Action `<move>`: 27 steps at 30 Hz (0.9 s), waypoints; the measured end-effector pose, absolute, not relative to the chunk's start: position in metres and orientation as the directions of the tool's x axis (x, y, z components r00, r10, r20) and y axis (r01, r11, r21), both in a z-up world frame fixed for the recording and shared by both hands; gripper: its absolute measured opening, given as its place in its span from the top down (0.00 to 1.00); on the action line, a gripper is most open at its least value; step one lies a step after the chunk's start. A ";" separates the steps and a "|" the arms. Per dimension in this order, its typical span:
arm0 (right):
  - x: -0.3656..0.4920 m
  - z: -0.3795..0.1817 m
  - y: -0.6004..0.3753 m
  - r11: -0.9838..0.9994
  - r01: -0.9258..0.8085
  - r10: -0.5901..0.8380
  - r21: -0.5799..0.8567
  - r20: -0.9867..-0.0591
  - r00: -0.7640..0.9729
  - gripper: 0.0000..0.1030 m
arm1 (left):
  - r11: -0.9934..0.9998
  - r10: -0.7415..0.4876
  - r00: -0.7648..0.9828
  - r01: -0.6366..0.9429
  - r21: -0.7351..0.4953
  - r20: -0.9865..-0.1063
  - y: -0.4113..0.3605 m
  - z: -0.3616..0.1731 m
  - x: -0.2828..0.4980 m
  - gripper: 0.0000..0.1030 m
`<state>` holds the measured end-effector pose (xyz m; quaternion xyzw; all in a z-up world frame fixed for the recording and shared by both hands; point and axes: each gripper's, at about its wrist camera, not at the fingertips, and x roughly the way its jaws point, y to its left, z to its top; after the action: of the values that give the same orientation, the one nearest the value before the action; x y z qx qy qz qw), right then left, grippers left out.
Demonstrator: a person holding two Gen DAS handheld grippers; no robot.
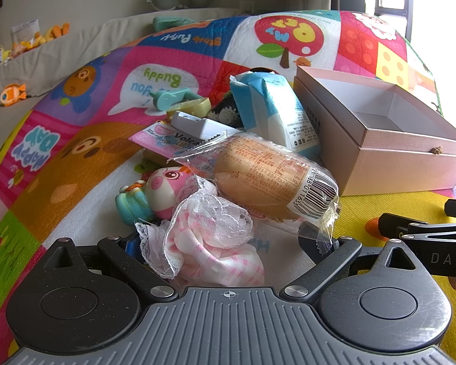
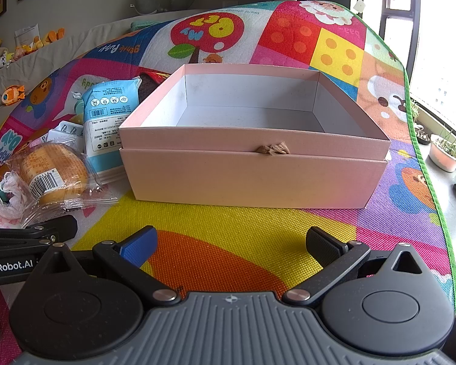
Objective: Organize objects
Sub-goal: 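Reach the left gripper toward the wrapped bread roll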
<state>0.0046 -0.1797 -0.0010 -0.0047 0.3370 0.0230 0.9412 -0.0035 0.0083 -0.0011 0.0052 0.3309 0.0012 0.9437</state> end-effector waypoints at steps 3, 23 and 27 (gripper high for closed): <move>0.005 -0.001 -0.180 0.999 -0.046 0.040 0.007 -0.635 0.772 0.00 | 1.000 0.006 0.781 0.001 0.011 -0.625 0.009 -0.001 -0.004 0.03; 0.005 0.000 -0.179 0.999 -0.046 0.039 0.005 -0.635 0.772 0.00 | 1.000 0.014 0.781 0.001 0.023 -0.624 0.012 -0.001 -0.004 0.03; 0.005 0.000 -0.179 0.999 -0.046 0.039 0.005 -0.635 0.772 0.00 | 1.000 0.014 0.781 0.001 0.023 -0.624 0.011 0.000 -0.004 0.03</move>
<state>0.0047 -0.1785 -0.0004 -0.0055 0.3372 0.0227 0.9412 -0.0038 0.0111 -0.0004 0.0111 0.3307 0.0035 0.9436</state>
